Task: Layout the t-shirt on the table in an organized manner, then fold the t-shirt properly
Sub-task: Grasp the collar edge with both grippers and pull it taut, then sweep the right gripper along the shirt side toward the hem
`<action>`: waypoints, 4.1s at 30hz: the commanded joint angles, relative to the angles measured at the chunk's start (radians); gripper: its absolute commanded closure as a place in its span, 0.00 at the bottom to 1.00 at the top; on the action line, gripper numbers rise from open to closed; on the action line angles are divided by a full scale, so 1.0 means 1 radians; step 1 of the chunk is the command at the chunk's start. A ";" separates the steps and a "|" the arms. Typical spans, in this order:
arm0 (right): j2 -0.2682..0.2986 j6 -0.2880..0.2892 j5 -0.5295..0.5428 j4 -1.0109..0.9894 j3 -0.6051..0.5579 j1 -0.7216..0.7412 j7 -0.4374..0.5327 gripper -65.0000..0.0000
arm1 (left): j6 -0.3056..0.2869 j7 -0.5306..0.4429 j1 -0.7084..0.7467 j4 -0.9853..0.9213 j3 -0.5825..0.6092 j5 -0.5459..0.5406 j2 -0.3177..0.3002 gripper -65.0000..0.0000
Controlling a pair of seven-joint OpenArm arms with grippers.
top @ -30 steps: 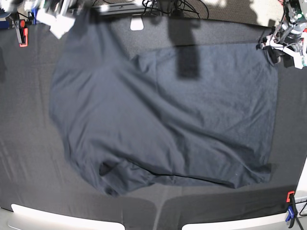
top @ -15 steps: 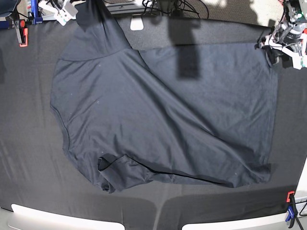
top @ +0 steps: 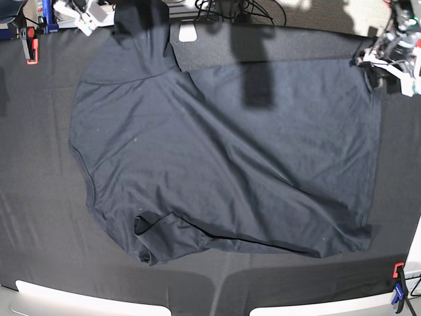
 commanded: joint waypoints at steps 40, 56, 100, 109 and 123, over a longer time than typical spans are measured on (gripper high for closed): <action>0.085 0.013 0.048 0.031 0.006 0.067 0.065 0.65 | -0.125 0.050 -0.010 0.012 -0.133 -0.100 0.034 0.60; 0.085 0.013 0.048 0.031 0.006 0.067 0.046 0.65 | -0.116 -0.030 -0.011 -0.110 -0.042 -0.007 0.040 0.60; 0.085 0.013 0.023 0.031 -0.010 0.334 0.312 0.47 | -0.142 -0.030 -0.016 -0.009 -0.180 0.061 -0.029 0.58; 0.085 0.013 -0.484 -0.074 -0.354 0.710 0.474 0.47 | -0.142 -0.035 -0.016 -0.008 -0.180 -0.024 -0.029 0.58; 0.072 -0.127 -0.733 -0.754 -0.605 1.321 0.564 0.47 | -0.142 -0.039 -0.016 -0.008 -0.180 -0.023 -0.029 0.58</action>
